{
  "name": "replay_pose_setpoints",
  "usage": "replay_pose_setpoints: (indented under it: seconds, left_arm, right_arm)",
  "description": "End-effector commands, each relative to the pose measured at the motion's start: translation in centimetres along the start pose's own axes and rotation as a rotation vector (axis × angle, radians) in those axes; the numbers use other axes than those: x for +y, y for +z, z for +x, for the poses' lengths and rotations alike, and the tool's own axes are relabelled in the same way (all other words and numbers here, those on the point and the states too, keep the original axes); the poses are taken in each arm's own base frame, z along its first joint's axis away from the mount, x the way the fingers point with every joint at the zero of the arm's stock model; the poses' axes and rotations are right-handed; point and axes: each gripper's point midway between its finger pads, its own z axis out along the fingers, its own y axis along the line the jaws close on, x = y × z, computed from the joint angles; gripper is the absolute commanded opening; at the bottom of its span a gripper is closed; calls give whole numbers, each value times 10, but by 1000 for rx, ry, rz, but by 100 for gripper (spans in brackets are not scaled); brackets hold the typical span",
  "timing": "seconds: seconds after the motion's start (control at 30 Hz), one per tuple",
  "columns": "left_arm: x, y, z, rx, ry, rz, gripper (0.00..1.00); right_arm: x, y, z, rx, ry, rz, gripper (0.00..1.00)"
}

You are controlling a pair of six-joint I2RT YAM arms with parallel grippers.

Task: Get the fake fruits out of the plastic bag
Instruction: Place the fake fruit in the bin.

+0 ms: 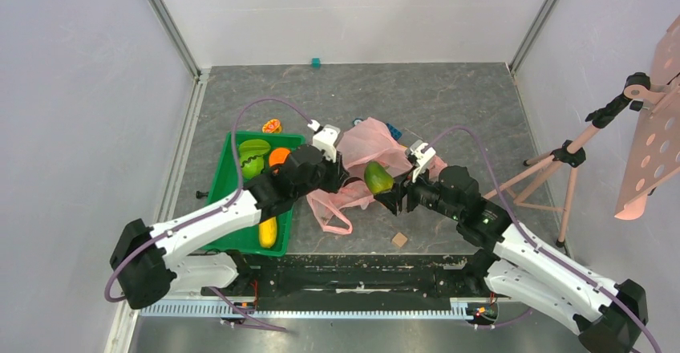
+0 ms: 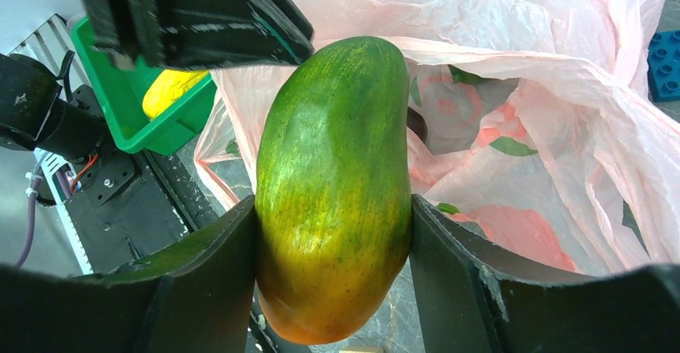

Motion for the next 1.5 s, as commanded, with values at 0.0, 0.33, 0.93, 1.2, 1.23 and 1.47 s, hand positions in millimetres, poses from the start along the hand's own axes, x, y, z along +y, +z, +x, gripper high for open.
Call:
replay_pose_setpoints:
  seconds: [0.0,0.33,0.93,1.2,1.23,1.47]
  left_arm:
    - [10,-36,-43,-70,-26,-81,34]
    - [45,-121,-93,-234,-12,-241,100]
    - [58,-186,-117,-299,-2,-298,100]
    - [80,-232,-155,-417,39,-446,100]
    - [83,-238,-158,-413,49,-466,100]
    - [82,-279,-175,-492,14,-446,100]
  right_arm:
    - [0,-5,-6,-18,-12,4,44]
    - [8,-1,-19,-50,-27,-37,40]
    - [72,64,-31,-11,-95,-203,39]
    - [151,101,-16,35,-139,-353,40]
    - [160,107,-16,37,-136,-369,40]
    - [197,156,-21,22,-60,-411,40]
